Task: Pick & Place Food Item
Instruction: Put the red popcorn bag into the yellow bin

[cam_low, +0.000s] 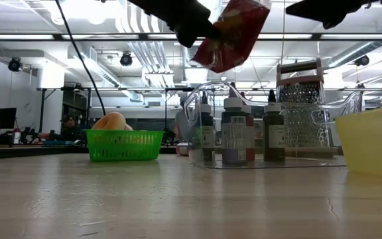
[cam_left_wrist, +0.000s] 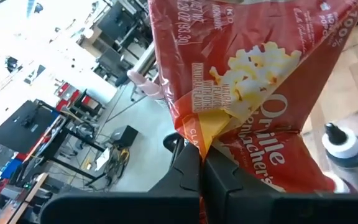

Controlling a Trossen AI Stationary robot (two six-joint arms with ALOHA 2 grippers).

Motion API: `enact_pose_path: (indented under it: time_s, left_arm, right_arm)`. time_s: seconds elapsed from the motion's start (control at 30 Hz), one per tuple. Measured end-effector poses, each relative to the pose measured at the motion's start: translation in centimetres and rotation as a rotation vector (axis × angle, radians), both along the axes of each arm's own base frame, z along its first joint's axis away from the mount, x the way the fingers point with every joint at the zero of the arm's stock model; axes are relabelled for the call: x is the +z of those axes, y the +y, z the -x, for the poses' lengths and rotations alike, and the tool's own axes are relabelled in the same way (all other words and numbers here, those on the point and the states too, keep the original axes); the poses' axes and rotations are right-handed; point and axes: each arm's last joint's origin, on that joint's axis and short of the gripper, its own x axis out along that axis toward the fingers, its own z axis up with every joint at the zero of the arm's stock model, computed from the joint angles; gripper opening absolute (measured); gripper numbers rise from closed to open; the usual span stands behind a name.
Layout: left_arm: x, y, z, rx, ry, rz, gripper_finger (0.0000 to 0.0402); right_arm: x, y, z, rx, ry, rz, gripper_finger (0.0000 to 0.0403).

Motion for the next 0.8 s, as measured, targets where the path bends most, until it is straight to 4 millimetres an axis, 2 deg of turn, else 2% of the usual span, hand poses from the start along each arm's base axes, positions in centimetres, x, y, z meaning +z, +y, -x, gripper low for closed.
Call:
enact_pose_path:
  time_s: [0.23, 0.53, 0.8]
  left_arm:
    - [0.2, 0.4, -0.2, -0.006, -0.04, 0.013, 0.0]
    - [0.4, 0.7, -0.3, -0.01, -0.07, 0.021, 0.0]
    - [0.4, 0.6, -0.3, -0.036, -0.082, 0.047, 0.0]
  right_arm:
    - [-1.0, 0.8, -1.8, -0.092, 0.035, 0.02, 0.03]
    - [-1.4, 1.7, -3.5, -0.09, 0.043, -0.015, 0.0304]
    - [-1.5, 0.8, -5.0, -0.144, 0.003, 0.0, 0.0301]
